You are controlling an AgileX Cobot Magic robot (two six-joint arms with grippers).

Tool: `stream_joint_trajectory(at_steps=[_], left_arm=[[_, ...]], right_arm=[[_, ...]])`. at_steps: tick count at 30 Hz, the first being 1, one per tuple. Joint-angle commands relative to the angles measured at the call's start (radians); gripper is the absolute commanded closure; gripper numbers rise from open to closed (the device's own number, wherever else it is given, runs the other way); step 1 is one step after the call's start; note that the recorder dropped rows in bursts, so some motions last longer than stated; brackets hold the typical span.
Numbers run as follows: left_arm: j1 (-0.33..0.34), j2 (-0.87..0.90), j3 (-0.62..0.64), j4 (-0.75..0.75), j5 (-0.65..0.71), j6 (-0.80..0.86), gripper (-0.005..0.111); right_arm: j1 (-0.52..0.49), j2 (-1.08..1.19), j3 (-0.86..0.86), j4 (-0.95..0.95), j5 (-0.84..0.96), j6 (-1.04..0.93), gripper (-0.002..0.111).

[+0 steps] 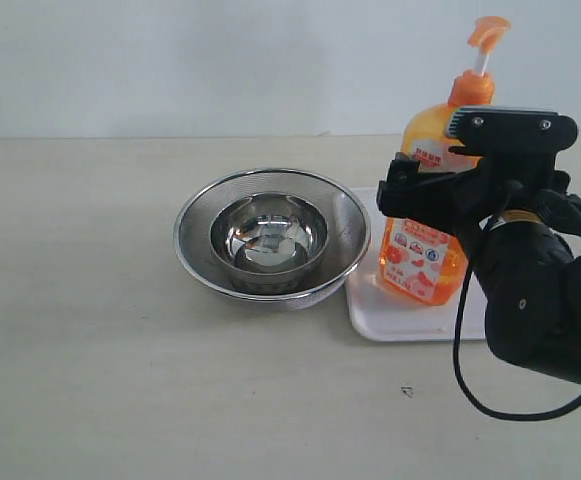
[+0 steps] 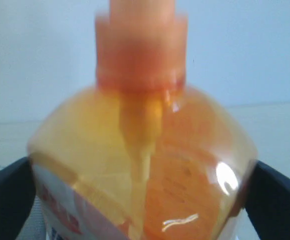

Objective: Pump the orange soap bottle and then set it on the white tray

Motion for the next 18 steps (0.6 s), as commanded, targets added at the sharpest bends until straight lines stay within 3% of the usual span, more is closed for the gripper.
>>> stream_joint_trajectory(at_steps=[1,10,18], left_arm=[[0.002,-0.003,-0.001,-0.002,-0.008,0.002,0.102],[0.002,-0.003,-0.001,-0.002,-0.008,0.002,0.102],[0.002,-0.003,-0.001,-0.002,-0.008,0.002,0.102]], right_arm=[[0.003,-0.011,-0.01,-0.02,-0.049,-0.004,0.003],[0.003,-0.014,-0.01,-0.02,-0.07,-0.084,0.003],[-0.001,-0.012,-0.01,-0.194,0.092,-0.206,0.003]])
